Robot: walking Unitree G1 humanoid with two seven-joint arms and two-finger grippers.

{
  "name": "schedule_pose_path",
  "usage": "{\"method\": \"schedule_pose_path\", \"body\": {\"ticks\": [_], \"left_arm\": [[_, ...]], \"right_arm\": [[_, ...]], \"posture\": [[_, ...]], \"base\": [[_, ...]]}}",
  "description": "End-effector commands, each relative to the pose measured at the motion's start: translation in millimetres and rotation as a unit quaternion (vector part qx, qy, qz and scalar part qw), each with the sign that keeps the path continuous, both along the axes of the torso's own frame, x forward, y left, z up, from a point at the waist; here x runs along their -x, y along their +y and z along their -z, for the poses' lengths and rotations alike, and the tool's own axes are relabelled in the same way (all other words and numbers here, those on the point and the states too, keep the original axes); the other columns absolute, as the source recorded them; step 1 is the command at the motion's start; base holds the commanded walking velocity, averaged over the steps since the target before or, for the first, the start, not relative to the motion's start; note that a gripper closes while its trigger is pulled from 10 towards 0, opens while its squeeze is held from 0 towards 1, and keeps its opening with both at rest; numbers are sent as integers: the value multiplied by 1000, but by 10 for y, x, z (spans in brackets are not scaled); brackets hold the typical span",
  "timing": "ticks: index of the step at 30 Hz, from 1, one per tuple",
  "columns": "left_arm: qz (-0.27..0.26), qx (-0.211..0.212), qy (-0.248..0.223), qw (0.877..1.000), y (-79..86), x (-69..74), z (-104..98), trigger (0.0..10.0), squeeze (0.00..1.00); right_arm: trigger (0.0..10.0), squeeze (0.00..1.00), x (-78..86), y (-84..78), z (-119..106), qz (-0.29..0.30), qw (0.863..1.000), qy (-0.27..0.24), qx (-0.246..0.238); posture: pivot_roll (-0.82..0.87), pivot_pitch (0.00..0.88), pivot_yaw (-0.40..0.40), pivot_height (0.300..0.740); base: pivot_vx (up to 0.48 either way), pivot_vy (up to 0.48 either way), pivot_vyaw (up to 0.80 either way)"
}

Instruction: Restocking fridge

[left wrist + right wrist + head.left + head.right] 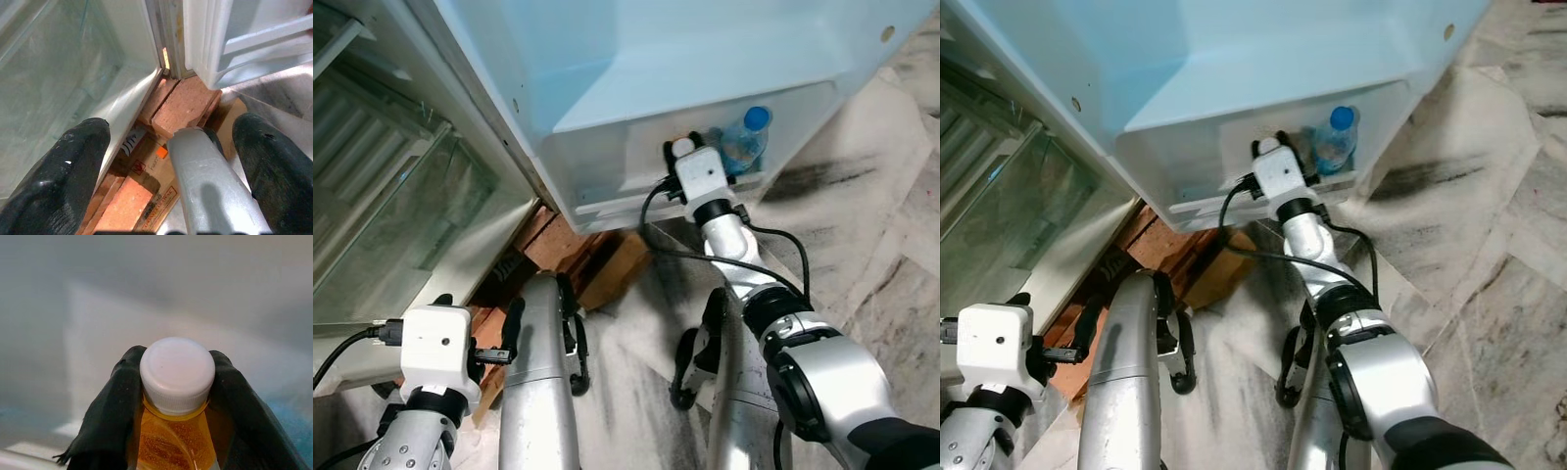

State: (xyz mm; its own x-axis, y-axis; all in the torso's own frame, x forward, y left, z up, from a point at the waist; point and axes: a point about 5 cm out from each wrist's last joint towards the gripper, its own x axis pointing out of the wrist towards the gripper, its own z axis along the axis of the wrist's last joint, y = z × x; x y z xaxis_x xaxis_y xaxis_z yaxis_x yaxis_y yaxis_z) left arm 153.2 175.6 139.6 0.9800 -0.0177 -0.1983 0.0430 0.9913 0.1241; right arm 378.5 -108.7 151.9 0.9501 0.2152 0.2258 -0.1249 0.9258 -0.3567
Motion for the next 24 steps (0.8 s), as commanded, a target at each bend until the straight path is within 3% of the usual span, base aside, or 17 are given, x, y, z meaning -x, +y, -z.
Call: {"method": "schedule_pose_path", "body": {"ticks": [1, 2, 3, 4, 11, 19, 24], "left_arm": [[1, -3, 19, 1000, 10, 40, 43, 10000, 0], [3, -2, 21, 1000, 6, 32, 53, 10000, 0], [3, -2, 21, 1000, 4, 27, 59, 10000, 0], [5, -2, 22, 1000, 2, 23, 66, 10000, 0], [16, -1, 20, 1000, -15, -90, 106, 10000, 0], [20, 4, -7, 1000, -35, -327, 107, 10000, 0], [19, 4, -17, 1000, -33, -431, 131, 10000, 0]], "right_arm": [[10000, 247, 3, -73, 100, 17, 999, 32, -11], [10000, 753, -11, -119, 107, 29, 999, 43, -18], [10000, 753, -17, -135, 109, 32, 998, 47, -20], [10000, 1000, -23, -155, 109, 37, 998, 51, -24], [10000, 1000, -79, -180, 67, 43, 996, 73, -40], [10000, 1000, -214, -152, -309, 5, 997, 45, -62], [10000, 1000, -252, -179, -432, -4, 997, 37, -63]], "posture": [[283, 454, 54, 562], [284, 449, 55, 562], [283, 448, 55, 562], [283, 444, 56, 562], [266, 406, 58, 562], [240, 328, 49, 562], [232, 291, 46, 562]], "base": [[0, 0, 0], [0, 0, 0], [0, 0, 0], [0, 0, 0], [0, 0, 0], [0, 0, 0], [0, 0, 0]]}}
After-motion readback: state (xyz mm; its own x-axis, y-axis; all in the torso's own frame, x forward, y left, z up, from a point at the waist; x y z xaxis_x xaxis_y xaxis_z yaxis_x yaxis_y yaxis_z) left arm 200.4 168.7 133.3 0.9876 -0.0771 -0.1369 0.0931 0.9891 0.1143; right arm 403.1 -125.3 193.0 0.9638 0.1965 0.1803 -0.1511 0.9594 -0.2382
